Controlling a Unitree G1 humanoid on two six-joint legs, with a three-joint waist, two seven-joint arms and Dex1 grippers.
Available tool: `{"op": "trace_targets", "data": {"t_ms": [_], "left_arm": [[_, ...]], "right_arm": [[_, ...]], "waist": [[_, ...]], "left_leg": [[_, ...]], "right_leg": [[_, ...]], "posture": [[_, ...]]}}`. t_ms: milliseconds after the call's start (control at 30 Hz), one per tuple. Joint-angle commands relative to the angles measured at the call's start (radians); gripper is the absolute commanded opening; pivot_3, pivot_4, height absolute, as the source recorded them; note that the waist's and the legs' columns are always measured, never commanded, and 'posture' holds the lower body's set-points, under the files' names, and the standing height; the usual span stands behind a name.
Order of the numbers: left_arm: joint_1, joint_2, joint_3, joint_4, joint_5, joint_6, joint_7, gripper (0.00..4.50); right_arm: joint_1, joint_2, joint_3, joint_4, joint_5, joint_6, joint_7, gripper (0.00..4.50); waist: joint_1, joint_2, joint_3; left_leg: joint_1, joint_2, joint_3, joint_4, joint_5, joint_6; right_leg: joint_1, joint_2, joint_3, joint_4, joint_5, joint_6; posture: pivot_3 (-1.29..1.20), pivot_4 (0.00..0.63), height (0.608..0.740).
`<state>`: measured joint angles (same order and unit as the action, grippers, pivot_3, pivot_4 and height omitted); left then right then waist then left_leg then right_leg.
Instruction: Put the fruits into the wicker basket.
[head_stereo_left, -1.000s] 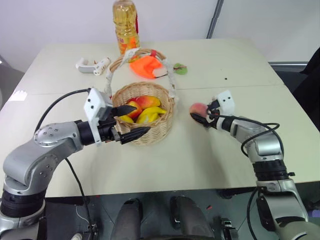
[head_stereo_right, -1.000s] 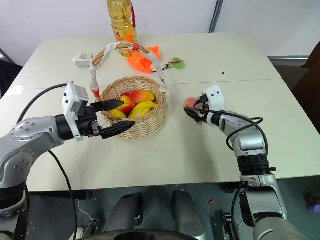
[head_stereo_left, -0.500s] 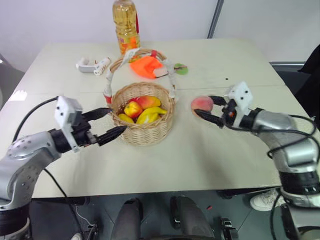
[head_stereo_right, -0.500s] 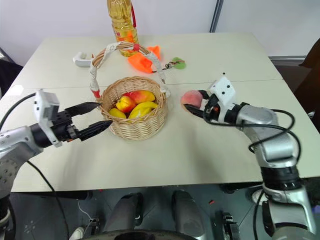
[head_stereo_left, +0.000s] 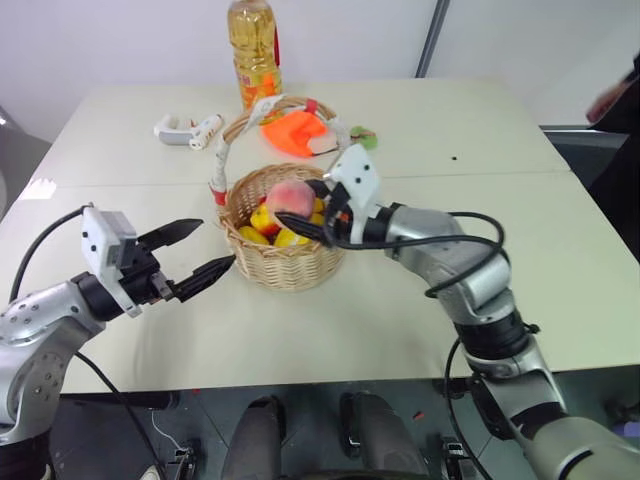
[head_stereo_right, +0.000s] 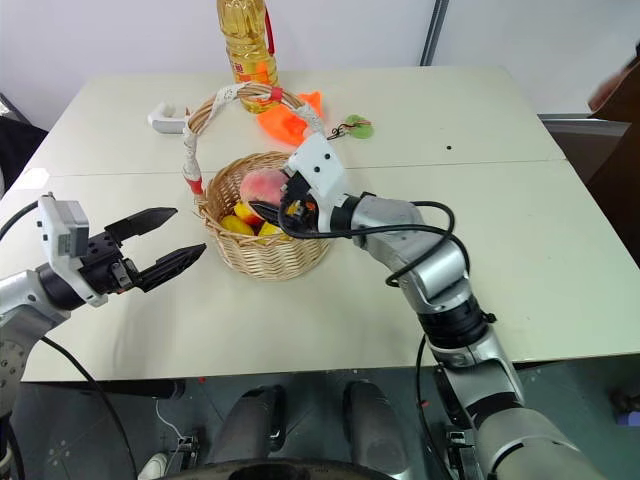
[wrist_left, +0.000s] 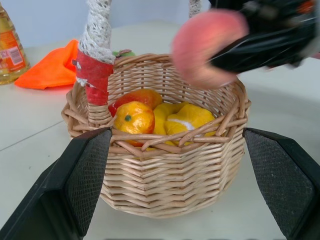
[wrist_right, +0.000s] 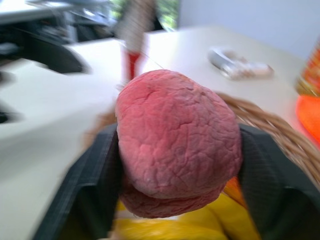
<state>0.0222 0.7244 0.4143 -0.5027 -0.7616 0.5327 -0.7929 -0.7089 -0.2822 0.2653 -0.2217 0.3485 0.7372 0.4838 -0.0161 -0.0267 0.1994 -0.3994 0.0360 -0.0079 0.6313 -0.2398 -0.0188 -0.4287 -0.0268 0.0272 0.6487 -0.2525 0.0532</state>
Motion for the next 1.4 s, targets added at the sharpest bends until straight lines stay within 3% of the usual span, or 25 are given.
{"op": "trace_targets", "data": {"t_ms": [33,200,367,633,733,967,1167,1400], "left_arm": [[0.007,-0.006,0.023,-0.05,-0.02,-0.012,0.02,4.5],[0.018,-0.009,0.036,-0.067,-0.039,-0.012,0.033,4.5],[-0.006,-0.01,0.018,-0.055,-0.052,-0.013,0.042,4.5],[-0.071,-0.012,-0.031,-0.026,-0.042,-0.014,0.031,4.5],[-0.079,-0.015,-0.037,-0.03,-0.043,-0.013,0.035,4.5],[-0.062,-0.026,-0.04,-0.048,-0.043,-0.017,0.045,4.5],[-0.066,-0.033,-0.048,-0.049,-0.039,-0.018,0.049,4.5],[-0.108,-0.047,-0.094,-0.022,-0.026,-0.027,0.041,4.5]], "right_arm": [[-0.014,-0.004,-0.018,-0.05,-0.037,-0.067,0.002,4.45],[0.102,-0.114,-0.161,-0.225,0.139,-0.046,0.162,4.45],[0.175,-0.169,-0.227,-0.208,0.148,-0.029,0.149,4.45],[0.04,0.002,-0.239,0.113,0.011,-0.152,-0.067,4.45],[0.019,0.035,-0.245,0.164,0.006,-0.184,-0.065,3.68],[0.011,0.045,-0.304,0.134,0.048,-0.177,-0.072,0.04],[0.025,-0.054,-0.421,0.095,0.046,-0.194,-0.089,0.01],[0.019,-0.246,-0.592,0.304,-0.06,-0.294,-0.2,0.01]], "waist": [[0.0,0.0,0.0],[0.005,0.0,0.0],[-0.004,0.0,0.0],[-0.012,0.0,0.0],[-0.011,0.0,0.0],[-0.003,0.0,0.0],[0.001,0.0,0.0],[0.001,0.0,0.0]], "left_leg": [[-0.001,0.0,0.0,0.0,0.0,0.0],[-0.003,0.0,-0.002,0.0,0.0,0.0],[-0.001,0.0,-0.001,0.001,0.0,0.0],[0.004,0.001,-0.001,0.0,0.0,0.0],[0.003,0.001,-0.001,0.0,0.0,0.0],[0.0,0.001,-0.001,-0.001,0.0,0.0],[-0.001,0.001,-0.001,0.0,0.0,0.0],[-0.003,-0.001,-0.001,0.001,0.0,0.0]], "right_leg": [[-0.001,0.0,0.0,0.0,0.001,0.001],[-0.002,0.0,-0.002,0.0,0.001,0.003],[0.0,0.001,-0.001,0.001,0.0,0.0],[0.002,0.003,0.0,0.002,0.001,-0.001],[0.002,0.003,0.0,0.002,0.002,0.002],[-0.001,0.003,-0.001,0.001,0.002,0.004],[-0.001,0.002,-0.001,0.001,0.001,0.004],[-0.001,0.001,0.0,-0.001,0.001,0.004]], "posture": [[0.0,0.15,0.74],[0.0,0.15,0.74],[0.0,0.15,0.74],[0.0,0.15,0.74],[0.0,0.15,0.74],[0.0,0.15,0.74],[0.0,0.15,0.74],[0.0,0.15,0.74]]}}
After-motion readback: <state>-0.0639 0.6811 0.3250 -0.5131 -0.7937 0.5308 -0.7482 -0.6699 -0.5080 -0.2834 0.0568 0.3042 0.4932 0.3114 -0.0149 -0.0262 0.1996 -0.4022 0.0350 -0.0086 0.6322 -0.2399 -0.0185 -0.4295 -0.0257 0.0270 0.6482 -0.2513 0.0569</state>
